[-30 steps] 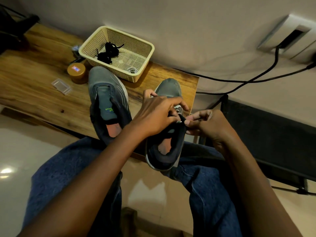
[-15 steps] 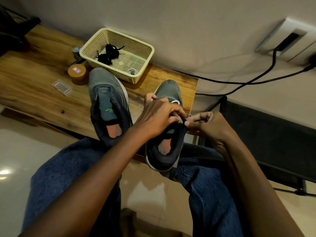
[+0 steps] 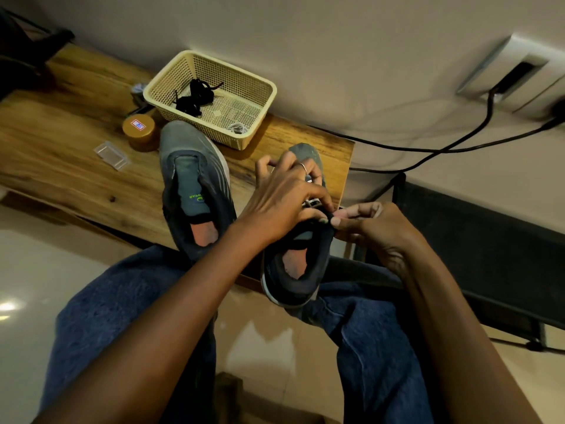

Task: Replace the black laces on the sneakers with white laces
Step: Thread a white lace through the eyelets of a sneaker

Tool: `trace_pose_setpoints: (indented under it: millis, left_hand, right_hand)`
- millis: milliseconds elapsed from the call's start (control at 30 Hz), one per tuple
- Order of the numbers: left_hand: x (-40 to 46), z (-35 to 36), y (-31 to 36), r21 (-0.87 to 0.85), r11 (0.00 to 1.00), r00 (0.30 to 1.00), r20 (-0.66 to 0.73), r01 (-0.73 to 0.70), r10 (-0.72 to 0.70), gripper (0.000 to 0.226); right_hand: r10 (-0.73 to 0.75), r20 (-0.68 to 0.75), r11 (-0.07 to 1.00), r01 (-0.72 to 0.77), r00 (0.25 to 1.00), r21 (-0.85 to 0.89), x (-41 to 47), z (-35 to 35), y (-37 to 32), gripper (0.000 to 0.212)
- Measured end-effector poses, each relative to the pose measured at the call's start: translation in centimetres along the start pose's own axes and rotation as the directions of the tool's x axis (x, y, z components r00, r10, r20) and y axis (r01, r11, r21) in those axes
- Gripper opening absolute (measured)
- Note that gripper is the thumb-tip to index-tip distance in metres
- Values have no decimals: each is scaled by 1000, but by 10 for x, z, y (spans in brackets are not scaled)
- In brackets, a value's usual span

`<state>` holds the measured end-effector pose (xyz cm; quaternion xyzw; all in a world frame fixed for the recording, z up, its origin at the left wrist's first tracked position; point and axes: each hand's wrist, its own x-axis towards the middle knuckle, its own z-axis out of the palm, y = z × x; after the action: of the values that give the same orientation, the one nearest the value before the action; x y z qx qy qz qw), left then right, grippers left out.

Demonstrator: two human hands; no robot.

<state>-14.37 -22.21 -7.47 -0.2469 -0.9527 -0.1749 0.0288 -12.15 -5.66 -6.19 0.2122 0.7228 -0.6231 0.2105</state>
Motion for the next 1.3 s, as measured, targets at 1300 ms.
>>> trace_pose_setpoints:
  millis: [1300]
  left_hand:
    - [0,17,-2,36,994,992,-78,-99,102,15]
  right_hand:
    - [12,40,996,-15,999,85,-3,0,1,12]
